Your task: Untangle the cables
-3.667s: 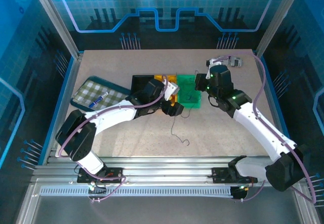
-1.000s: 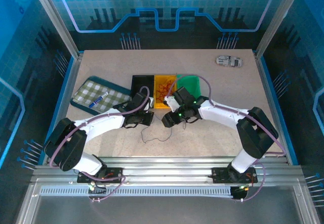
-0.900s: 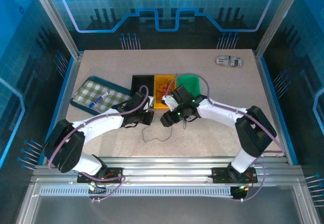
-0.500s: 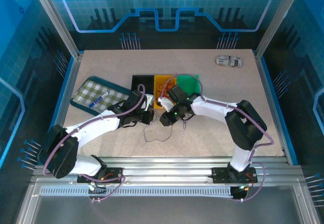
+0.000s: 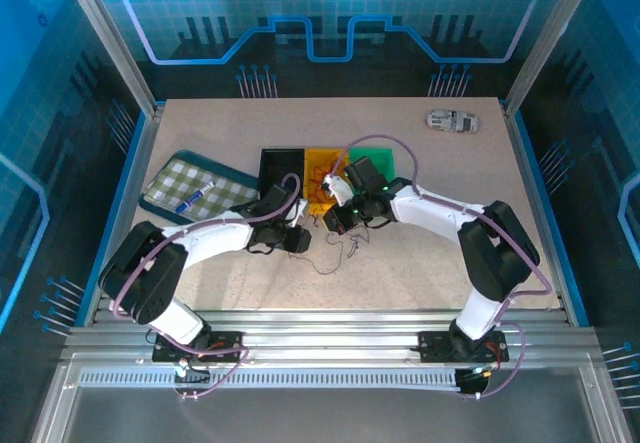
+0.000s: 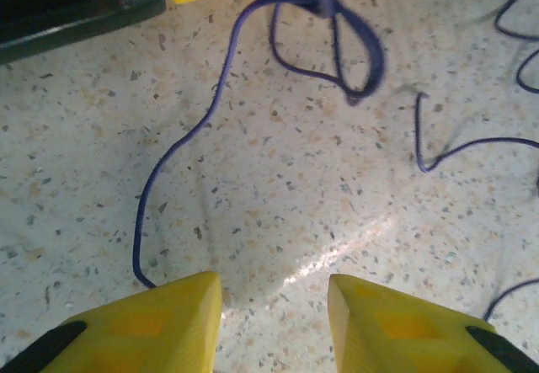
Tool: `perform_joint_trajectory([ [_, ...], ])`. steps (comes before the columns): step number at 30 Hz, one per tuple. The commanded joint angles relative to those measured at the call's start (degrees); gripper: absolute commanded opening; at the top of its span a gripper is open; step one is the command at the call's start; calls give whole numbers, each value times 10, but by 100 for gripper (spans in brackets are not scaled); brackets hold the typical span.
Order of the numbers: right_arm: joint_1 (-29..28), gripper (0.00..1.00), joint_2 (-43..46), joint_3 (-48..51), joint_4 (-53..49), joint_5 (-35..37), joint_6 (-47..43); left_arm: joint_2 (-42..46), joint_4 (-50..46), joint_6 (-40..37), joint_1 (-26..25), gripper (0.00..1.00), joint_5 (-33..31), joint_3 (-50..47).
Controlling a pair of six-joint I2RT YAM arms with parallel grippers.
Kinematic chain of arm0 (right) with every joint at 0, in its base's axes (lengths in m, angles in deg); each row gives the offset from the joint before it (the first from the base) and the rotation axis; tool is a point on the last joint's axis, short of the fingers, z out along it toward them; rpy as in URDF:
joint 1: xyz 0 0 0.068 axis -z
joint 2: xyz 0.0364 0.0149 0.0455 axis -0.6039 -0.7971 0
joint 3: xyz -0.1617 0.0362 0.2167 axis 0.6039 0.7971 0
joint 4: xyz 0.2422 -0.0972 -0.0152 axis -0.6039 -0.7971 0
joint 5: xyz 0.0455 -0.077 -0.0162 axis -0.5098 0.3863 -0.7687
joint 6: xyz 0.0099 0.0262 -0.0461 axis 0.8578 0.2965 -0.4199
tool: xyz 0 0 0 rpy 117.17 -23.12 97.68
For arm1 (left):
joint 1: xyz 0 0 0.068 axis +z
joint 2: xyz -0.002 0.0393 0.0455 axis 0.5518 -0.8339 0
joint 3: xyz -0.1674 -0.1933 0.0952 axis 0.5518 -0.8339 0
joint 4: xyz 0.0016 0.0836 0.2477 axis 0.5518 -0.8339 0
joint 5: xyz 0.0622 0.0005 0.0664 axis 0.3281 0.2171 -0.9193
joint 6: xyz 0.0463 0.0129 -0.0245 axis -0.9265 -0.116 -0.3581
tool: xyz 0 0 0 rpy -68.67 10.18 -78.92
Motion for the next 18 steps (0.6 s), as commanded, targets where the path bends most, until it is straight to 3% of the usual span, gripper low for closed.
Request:
perform_joint_trajectory([
  [1, 11, 0, 22, 13, 29, -21, 34, -24, -5, -10, 0, 31, -7, 28],
  [7, 26, 0, 45, 17, 34, -15, 41, -78, -32, -16, -4, 21, -38, 53],
  [12, 46, 0, 69, 30, 36, 7, 49, -98, -82, 4, -6, 13, -122, 67],
  [18, 76, 0, 139, 85, 69, 128, 78, -117, -121, 52, -5, 2, -171, 74],
])
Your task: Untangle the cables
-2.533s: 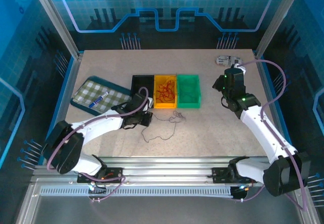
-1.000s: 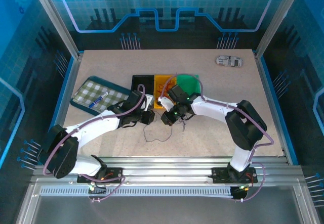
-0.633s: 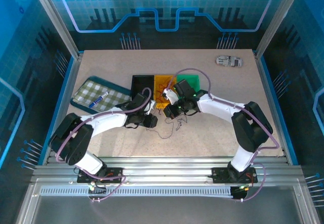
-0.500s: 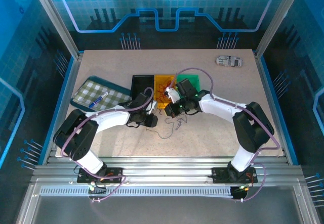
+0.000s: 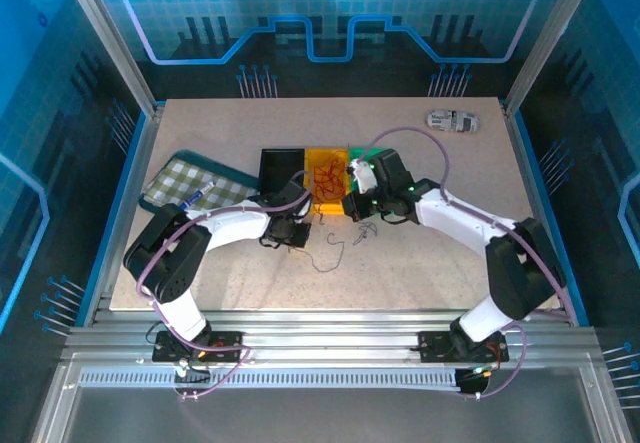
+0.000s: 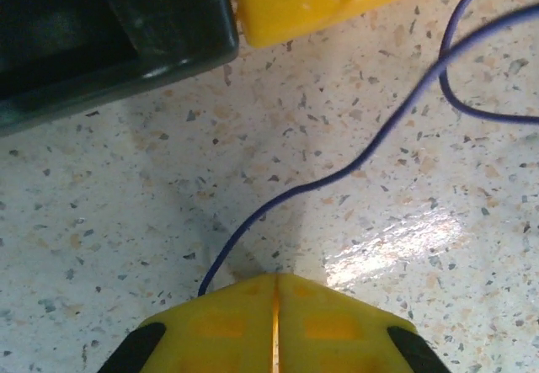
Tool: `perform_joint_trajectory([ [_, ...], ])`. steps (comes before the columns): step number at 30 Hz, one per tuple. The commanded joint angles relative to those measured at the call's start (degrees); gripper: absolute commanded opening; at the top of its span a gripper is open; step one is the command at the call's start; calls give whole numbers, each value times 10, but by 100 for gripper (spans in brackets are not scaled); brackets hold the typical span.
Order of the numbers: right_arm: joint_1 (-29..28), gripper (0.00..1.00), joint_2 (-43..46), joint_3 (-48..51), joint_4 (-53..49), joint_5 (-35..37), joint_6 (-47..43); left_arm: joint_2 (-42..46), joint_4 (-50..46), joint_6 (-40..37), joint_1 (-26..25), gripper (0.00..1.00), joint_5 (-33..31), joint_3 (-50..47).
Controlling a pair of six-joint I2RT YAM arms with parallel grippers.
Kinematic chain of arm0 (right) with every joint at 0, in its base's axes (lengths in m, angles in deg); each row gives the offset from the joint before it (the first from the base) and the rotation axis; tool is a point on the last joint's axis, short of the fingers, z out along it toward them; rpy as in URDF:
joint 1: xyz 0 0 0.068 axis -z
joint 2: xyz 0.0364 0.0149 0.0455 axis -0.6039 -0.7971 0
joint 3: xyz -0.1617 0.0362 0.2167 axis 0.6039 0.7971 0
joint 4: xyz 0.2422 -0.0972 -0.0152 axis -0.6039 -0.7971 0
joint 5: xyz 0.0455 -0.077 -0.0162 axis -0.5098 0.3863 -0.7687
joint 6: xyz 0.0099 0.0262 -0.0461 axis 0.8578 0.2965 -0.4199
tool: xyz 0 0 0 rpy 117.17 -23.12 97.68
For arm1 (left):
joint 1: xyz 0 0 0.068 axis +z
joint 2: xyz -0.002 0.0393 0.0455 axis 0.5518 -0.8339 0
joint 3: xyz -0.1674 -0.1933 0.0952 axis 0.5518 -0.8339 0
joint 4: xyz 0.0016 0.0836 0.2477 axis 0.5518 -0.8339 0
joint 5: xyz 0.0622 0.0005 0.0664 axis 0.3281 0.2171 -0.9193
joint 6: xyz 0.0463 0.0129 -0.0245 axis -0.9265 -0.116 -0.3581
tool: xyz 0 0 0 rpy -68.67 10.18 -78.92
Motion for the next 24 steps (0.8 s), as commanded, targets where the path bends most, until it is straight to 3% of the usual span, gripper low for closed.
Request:
perform_joint_trajectory([
  [1, 26, 0, 51, 30, 23, 90, 30, -34, -69, 39, 9, 0, -80, -1],
  [7, 100, 0, 100, 58, -5, 169, 63, -58, -82, 59, 12, 0, -85, -2],
  [24, 321, 0, 169, 67, -78, 239, 100, -87, -97, 75, 23, 0, -84, 6],
])
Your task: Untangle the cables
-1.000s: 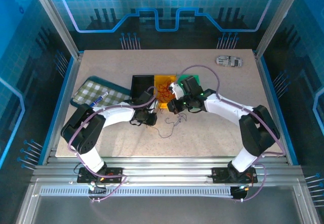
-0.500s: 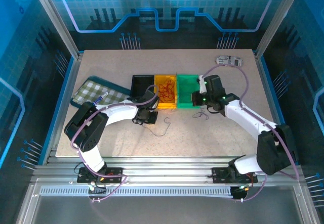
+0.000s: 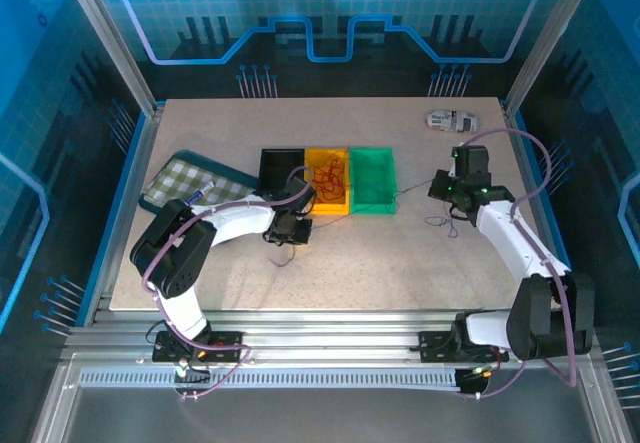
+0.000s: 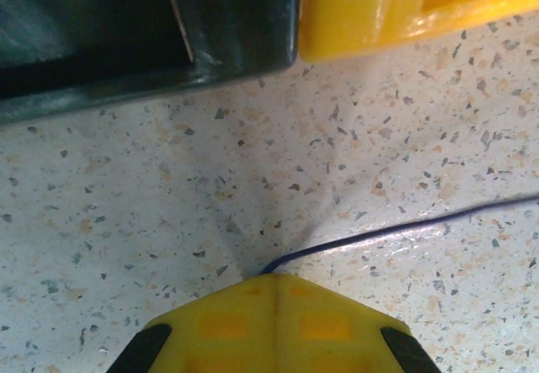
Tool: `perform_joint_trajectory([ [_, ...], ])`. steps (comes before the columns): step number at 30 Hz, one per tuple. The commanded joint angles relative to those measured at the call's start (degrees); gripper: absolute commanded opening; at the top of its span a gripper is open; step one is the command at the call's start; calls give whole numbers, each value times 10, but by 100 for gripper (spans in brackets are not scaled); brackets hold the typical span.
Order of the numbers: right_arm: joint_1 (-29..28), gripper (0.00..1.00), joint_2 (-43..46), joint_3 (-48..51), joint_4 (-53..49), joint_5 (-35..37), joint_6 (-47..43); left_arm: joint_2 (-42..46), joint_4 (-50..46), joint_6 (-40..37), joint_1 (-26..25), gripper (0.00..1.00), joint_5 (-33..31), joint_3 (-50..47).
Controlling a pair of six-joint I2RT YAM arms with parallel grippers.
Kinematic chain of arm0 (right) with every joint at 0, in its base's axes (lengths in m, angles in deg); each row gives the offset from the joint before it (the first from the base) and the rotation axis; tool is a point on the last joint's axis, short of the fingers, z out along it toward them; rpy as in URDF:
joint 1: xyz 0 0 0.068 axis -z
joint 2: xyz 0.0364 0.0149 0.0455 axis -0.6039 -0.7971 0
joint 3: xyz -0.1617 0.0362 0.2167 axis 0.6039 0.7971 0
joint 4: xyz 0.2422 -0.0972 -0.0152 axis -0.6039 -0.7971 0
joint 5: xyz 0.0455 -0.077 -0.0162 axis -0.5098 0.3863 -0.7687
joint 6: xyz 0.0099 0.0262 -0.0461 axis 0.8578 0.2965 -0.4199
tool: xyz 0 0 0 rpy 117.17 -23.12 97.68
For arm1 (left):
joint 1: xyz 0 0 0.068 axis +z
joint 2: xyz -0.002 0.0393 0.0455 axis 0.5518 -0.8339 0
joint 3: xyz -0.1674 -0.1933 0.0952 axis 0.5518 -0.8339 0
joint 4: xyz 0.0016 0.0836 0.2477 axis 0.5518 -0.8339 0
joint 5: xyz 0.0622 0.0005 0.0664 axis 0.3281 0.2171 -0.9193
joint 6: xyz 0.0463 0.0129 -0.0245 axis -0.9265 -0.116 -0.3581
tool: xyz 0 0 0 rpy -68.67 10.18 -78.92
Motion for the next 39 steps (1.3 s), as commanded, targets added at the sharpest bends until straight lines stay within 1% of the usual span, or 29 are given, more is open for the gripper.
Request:
perform_joint_trajectory([
  [1, 49, 0, 23, 6, -12, 12, 19, -60, -52, 6, 23, 0, -76, -30],
  [3, 55, 0, 25, 6, -4, -15, 7, -55, -42, -8, 23, 0, -58, -31],
  [5, 49, 1, 24, 25, 12, -51, -4, -36, -17, -29, 19, 0, -27, -38],
  [6, 41, 1, 23, 29, 21, -68, -9, -18, -1, -44, 13, 7, -13, -41],
  [7, 31, 1, 22, 32, 28, -78, -12, 0, 11, -58, 6, 12, -6, -44],
  [9, 3, 1, 15, 34, 32, -75, -19, 37, 32, -83, -9, 13, -9, -42],
  [12, -29, 1, 9, 36, 36, -52, -20, 57, 24, -84, -13, 15, -31, -24],
  [14, -43, 1, 7, 38, 48, -65, -24, 67, 24, -108, -20, 26, -16, -9],
  [16, -63, 1, 7, 38, 61, -83, -43, 87, 38, -149, -41, 38, -18, -8],
  [18, -80, 3, 9, 40, 81, -128, -68, 112, 54, -186, -58, 44, -11, -8],
  [19, -88, 3, 9, 38, 87, -150, -77, 127, 63, -201, -63, 47, 4, -9],
  [20, -95, 3, 7, 36, 93, -177, -84, 141, 74, -213, -64, 48, 25, -10],
  [23, -115, 4, -2, 23, 96, -220, -101, 162, 98, -237, -67, 48, 79, -2],
  [26, -128, 4, -2, 12, 102, -244, -111, 153, 118, -259, -71, 49, 104, 19],
  [29, -127, 4, 10, 12, 119, -278, -107, 122, 133, -275, -73, 49, 113, 44],
  [32, -125, 3, 23, -20, 124, -316, -107, 92, 147, -297, -81, 50, 110, 61],
  [35, -118, 2, 29, -40, 120, -366, -102, 65, 191, -307, -90, 51, 86, 65],
  [39, -105, 1, 38, -62, 105, -420, -96, 37, 248, -298, -90, 52, 61, 63],
])
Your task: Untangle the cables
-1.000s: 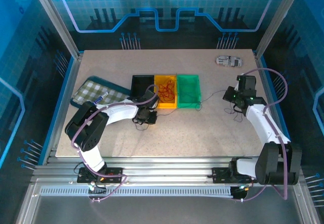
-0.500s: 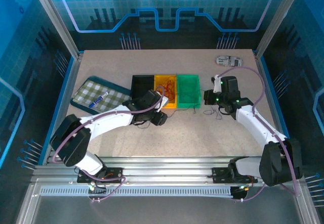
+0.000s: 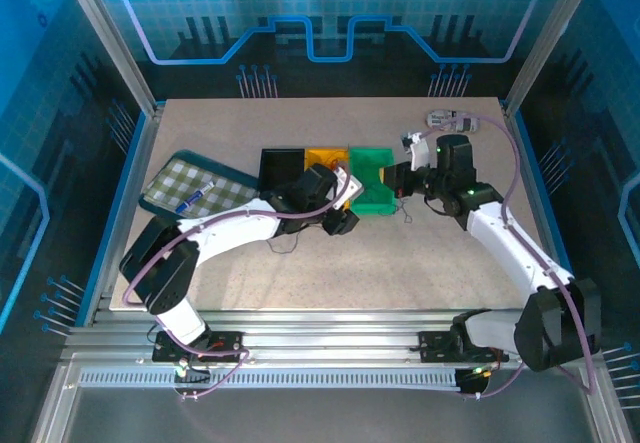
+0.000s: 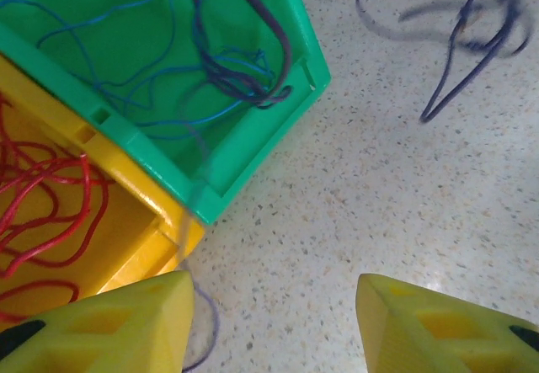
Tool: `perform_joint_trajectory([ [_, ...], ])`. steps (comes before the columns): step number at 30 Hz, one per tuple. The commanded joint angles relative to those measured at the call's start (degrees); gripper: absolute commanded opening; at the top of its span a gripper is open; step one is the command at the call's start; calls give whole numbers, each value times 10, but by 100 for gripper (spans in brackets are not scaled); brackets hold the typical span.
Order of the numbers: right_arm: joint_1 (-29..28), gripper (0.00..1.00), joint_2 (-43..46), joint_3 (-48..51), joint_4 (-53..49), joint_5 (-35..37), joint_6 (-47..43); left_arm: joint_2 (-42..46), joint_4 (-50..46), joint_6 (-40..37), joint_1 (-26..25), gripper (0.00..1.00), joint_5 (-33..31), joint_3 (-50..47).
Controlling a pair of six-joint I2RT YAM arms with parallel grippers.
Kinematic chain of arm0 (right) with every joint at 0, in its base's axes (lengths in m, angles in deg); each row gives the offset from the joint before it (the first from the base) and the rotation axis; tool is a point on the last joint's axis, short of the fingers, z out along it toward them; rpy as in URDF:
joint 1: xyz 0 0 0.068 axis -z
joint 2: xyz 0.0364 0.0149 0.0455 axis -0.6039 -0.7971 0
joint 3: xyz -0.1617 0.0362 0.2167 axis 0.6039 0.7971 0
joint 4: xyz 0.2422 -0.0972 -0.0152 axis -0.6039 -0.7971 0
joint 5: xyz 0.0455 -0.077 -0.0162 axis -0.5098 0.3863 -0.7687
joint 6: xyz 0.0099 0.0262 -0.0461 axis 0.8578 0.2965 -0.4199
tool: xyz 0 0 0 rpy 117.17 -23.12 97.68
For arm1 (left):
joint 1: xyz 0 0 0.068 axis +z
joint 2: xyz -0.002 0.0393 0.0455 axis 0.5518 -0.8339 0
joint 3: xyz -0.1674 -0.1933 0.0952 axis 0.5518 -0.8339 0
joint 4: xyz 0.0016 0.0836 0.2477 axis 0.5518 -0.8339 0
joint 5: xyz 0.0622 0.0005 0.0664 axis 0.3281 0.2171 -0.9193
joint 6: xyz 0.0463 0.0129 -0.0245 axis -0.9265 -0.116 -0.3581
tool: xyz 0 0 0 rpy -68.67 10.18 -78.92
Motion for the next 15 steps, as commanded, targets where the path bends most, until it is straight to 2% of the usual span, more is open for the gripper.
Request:
perform_joint_trajectory([
  [1, 15, 1, 20, -25, 3, -88, 2, -21, 69, -11, -2, 52, -23, 10],
  [5, 26, 1, 28, -31, -11, -143, 10, -47, 109, -9, -2, 52, -45, 12],
  [10, 41, 1, 51, -20, -25, -179, 15, -52, 140, -4, -1, 51, -111, 12],
  [15, 67, 0, 68, 1, -12, -187, 32, -12, 151, -8, -2, 50, -100, -13],
])
